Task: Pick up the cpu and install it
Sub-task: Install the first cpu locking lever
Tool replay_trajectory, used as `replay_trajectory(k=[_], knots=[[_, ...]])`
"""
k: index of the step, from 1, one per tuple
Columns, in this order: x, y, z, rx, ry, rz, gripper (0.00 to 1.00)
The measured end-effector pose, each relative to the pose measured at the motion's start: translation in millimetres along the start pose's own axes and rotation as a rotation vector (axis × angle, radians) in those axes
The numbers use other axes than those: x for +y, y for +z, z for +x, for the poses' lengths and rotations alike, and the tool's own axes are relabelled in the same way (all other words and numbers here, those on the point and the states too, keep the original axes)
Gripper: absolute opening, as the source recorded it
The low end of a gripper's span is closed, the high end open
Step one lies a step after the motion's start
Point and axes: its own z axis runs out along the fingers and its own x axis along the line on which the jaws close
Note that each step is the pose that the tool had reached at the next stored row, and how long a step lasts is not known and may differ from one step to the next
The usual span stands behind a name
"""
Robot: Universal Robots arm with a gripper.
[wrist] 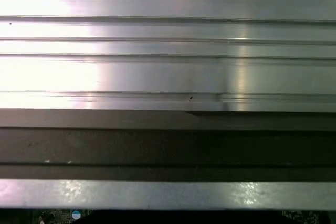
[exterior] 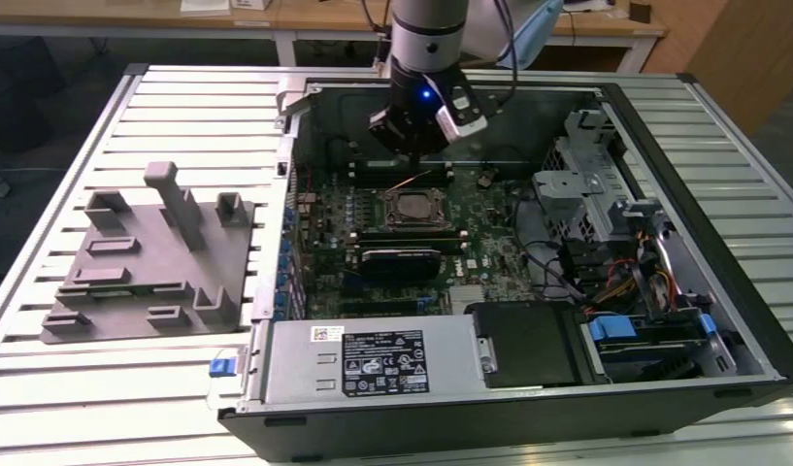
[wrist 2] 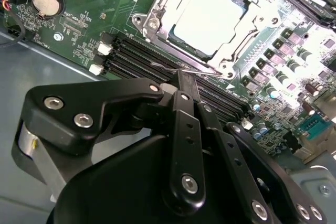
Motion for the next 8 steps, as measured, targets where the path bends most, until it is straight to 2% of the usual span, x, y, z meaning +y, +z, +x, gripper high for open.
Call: replay_trajectory(k=[8], knots=[[0.0,2.7,-2.6,-0.0001,0.0,0.0026,0.11]])
